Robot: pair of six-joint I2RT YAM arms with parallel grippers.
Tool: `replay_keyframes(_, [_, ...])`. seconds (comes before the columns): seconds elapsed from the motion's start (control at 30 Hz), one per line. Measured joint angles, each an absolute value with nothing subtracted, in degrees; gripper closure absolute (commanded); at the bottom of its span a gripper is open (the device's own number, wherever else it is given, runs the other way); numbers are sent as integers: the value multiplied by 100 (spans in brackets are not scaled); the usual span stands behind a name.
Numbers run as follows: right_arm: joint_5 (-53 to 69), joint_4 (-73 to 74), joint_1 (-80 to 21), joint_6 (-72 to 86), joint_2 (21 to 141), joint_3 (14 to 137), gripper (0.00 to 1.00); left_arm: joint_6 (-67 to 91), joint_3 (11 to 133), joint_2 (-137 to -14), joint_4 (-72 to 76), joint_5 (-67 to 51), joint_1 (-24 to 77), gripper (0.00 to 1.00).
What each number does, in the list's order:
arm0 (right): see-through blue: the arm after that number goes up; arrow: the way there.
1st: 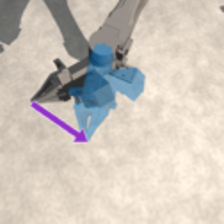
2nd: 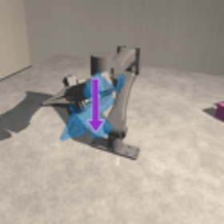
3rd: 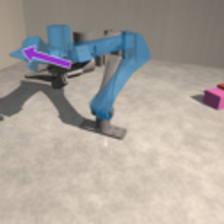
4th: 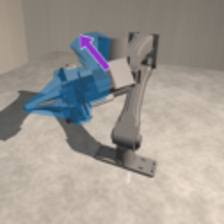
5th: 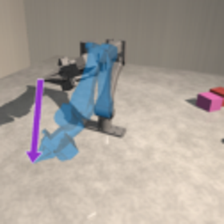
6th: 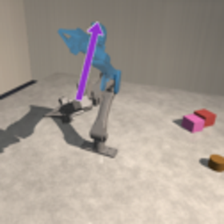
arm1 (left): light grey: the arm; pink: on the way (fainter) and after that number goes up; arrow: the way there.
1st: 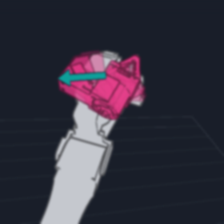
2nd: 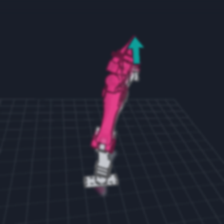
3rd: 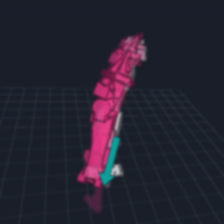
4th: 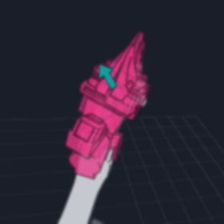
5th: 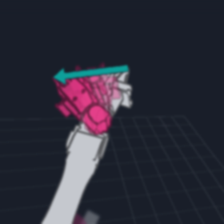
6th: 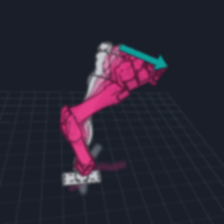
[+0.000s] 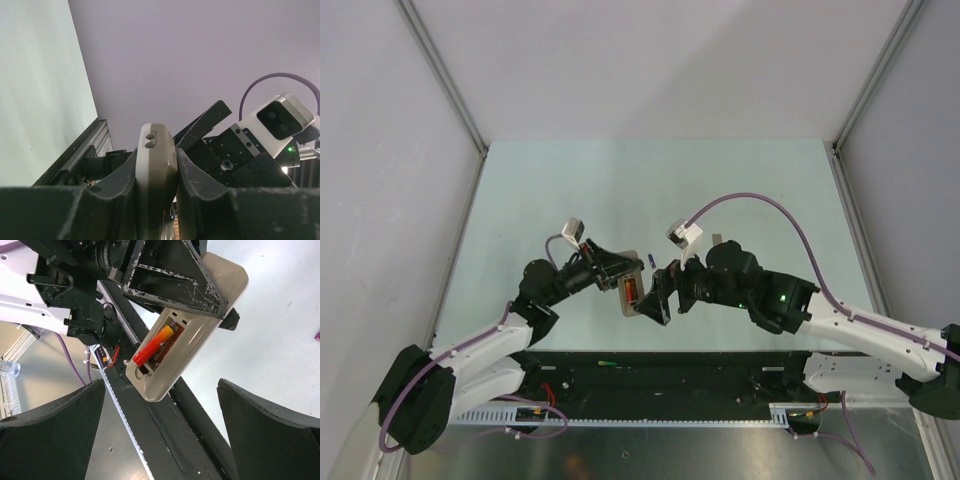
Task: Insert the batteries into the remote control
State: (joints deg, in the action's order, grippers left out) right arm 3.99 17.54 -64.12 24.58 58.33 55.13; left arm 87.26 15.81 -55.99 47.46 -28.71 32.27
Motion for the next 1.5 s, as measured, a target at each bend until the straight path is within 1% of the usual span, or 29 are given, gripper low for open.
replay_keyframes(0.27, [596,1474,-6351,2377,6003,5513,3,8726,1623,-5594,4751,-2926,3227,100])
replay_keyframes(0.53, [626,1466,-6318,2320,6141,5513,8,8761,1632,-5559,4746,-2934,3245,100])
replay_keyframes(1.13, [541,1470,-6237,2331,6243,5513,11,8761,1632,-5435,4731,-2910,3378,100])
replay_keyframes(1.33, [611,1466,-6202,2357,6281,5513,13,8755,1634,-5430,4689,-2869,3404,100])
replay_keyframes(1.5, [764,1463,-6130,2399,6320,5513,20,8744,1634,-5406,4613,-2853,3417,100])
